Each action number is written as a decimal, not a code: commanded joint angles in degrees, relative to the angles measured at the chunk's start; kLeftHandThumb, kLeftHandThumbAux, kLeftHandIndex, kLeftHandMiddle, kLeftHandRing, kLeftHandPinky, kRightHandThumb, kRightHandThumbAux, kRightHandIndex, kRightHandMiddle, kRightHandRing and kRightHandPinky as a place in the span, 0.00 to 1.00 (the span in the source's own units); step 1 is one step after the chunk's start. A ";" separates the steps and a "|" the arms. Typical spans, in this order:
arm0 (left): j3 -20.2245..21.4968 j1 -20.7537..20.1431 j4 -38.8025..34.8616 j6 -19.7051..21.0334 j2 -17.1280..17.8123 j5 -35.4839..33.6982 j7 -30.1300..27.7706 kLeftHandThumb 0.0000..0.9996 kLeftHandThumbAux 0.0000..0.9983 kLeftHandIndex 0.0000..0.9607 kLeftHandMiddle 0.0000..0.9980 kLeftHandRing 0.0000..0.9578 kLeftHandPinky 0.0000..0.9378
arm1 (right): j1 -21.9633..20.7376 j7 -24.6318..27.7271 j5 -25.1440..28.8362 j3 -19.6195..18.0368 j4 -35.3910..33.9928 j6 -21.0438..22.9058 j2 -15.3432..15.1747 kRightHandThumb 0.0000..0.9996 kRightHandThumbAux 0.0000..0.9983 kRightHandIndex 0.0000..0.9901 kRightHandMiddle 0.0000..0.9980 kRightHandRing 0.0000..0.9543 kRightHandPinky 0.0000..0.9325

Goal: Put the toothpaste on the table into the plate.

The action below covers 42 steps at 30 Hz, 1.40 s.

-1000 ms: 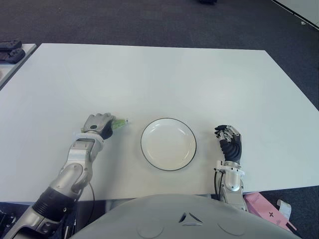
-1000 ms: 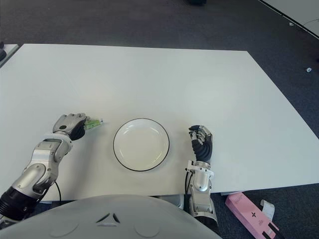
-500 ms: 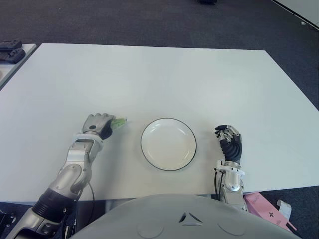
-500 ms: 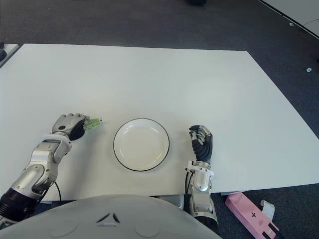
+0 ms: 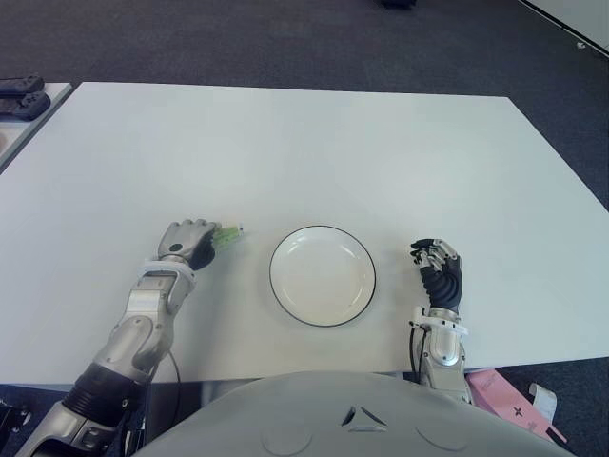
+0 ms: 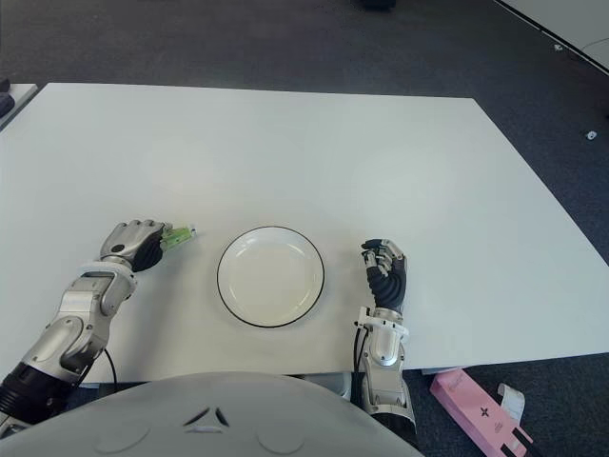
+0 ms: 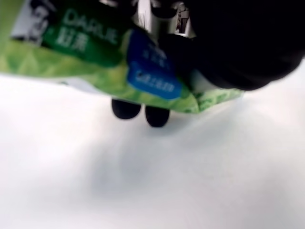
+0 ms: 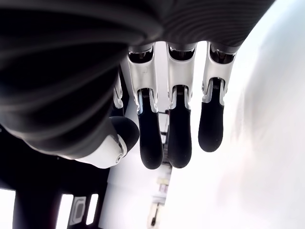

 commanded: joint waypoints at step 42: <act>3.30 -8.16 -0.51 -17.37 -4.62 -7.22 22.05 0.85 0.67 0.43 0.56 0.94 0.94 | -3.64 -0.82 -0.56 0.69 3.86 -1.42 1.39 0.71 0.73 0.43 0.49 0.54 0.56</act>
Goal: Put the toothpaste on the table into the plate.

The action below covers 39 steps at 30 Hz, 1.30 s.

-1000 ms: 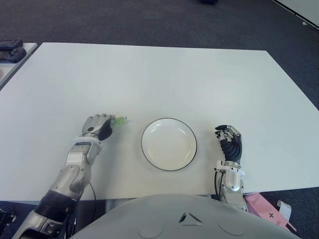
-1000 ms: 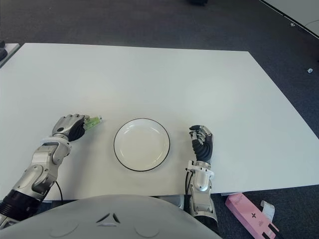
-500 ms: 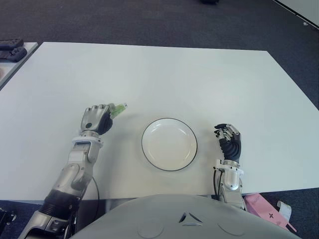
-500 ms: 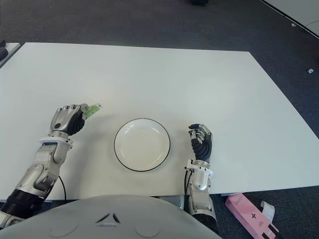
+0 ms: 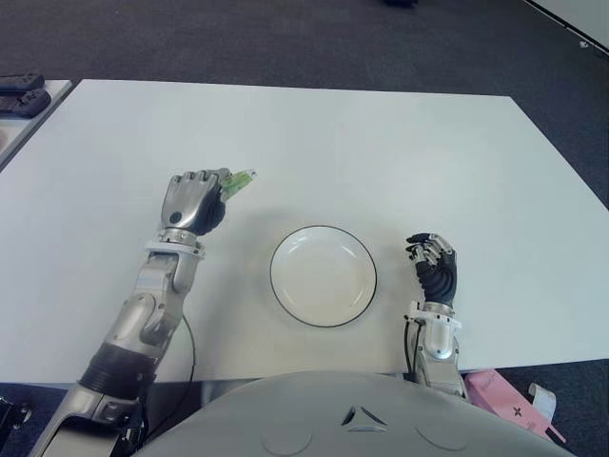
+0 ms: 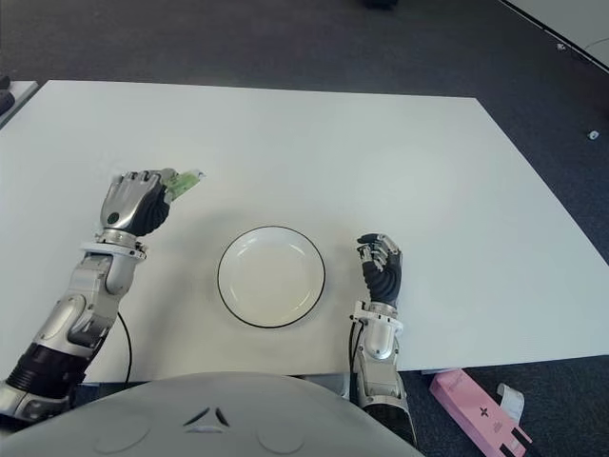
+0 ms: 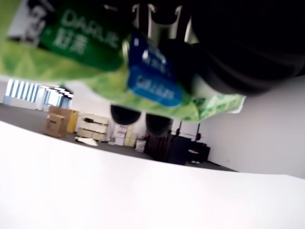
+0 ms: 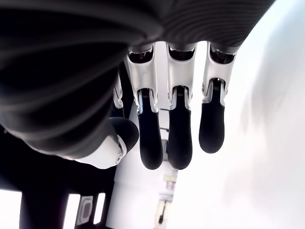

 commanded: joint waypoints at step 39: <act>-17.70 -14.48 15.22 -24.35 -2.19 -2.33 -13.68 0.85 0.67 0.42 0.56 0.91 0.92 | -1.43 -0.94 -0.11 0.72 1.66 0.37 0.84 0.71 0.73 0.43 0.48 0.53 0.55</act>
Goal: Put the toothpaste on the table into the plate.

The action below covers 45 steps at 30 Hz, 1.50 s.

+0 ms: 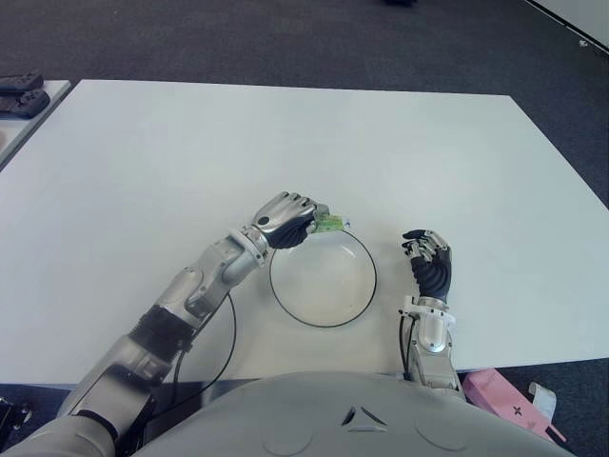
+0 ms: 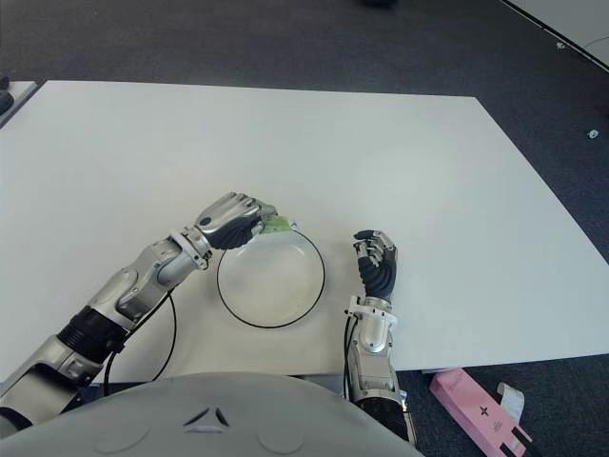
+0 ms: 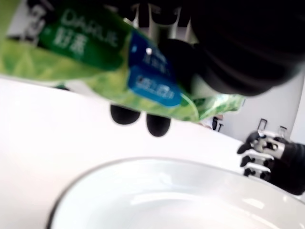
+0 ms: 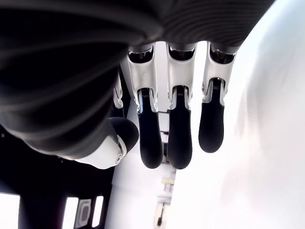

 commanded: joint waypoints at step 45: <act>3.77 9.69 -15.10 -0.34 6.27 -20.36 -22.99 0.21 0.53 0.01 0.10 0.15 0.19 | 0.59 0.05 -0.48 0.03 -0.63 3.05 -0.16 0.71 0.73 0.43 0.48 0.52 0.52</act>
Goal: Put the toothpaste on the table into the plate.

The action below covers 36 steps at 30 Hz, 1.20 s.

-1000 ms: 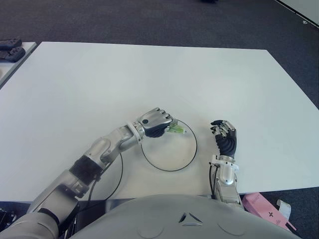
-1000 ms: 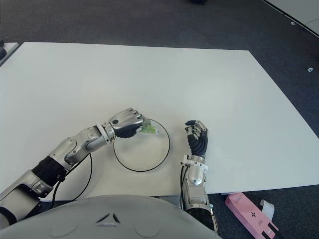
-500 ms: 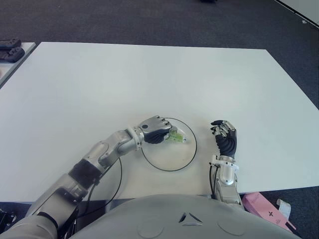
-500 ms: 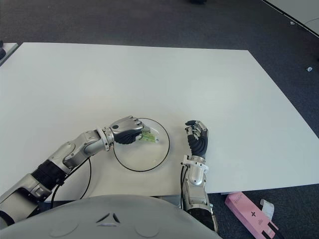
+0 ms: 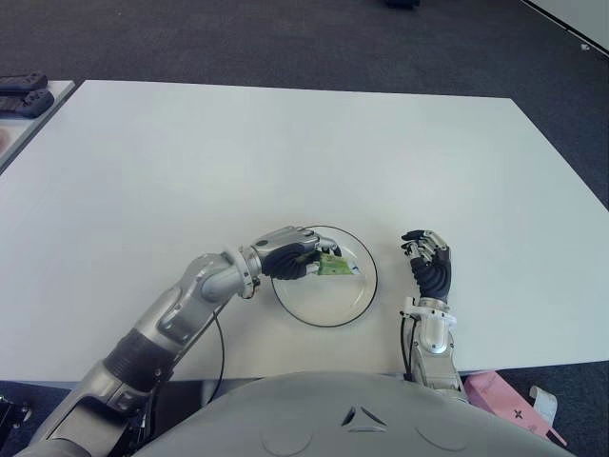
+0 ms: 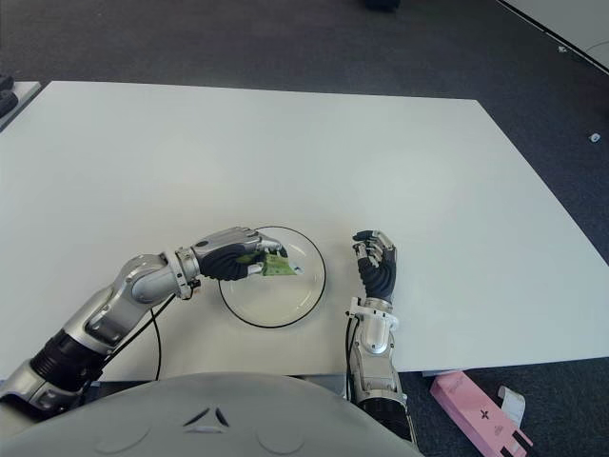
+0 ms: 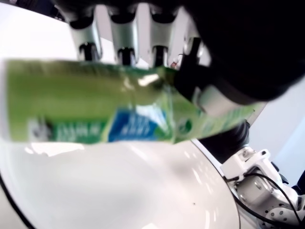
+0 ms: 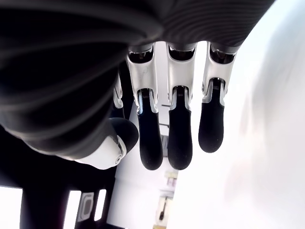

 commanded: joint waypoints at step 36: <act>5.38 4.52 1.33 -6.73 -1.24 2.65 8.45 0.07 0.35 0.00 0.00 0.00 0.00 | 0.94 -0.26 0.20 0.07 -1.06 1.03 0.57 0.71 0.73 0.43 0.48 0.51 0.51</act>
